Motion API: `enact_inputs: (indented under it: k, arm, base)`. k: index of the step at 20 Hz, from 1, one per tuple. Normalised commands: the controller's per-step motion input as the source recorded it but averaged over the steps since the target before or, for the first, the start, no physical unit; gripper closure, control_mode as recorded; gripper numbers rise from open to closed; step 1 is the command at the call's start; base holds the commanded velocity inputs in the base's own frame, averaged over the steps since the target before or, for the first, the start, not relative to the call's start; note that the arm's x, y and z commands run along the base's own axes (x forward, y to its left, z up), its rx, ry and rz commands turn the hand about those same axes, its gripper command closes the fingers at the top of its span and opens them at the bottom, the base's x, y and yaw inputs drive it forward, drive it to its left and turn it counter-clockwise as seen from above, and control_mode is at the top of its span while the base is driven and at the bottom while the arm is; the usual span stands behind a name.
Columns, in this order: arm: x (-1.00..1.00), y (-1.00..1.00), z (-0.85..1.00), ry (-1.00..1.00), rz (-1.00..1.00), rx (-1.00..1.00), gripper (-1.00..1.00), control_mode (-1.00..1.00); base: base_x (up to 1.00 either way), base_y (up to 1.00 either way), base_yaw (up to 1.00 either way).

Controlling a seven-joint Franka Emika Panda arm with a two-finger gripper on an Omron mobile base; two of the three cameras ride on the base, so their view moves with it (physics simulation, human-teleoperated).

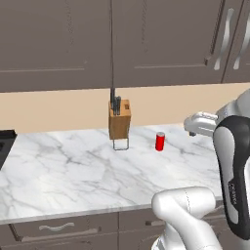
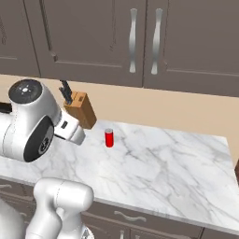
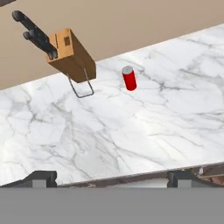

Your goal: Move the drinks to the dining counter.

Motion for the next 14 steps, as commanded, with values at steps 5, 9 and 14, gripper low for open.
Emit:
enact_inputs:
  k: [5,9,14]
  arm:
    - [0.04,-0.01,-0.38,-0.24,0.02,0.06,-1.0,-1.0]
    - [0.15,-0.09,-0.32,-0.23,0.03,0.04,-1.0,-1.0]
    - [0.22,-0.18,-0.42,-0.21,0.01,0.01,-1.0,-1.0]
  base:
    - [0.0,0.0,0.0]
    - [0.0,0.0,0.0]
    - [0.0,0.0,0.0]
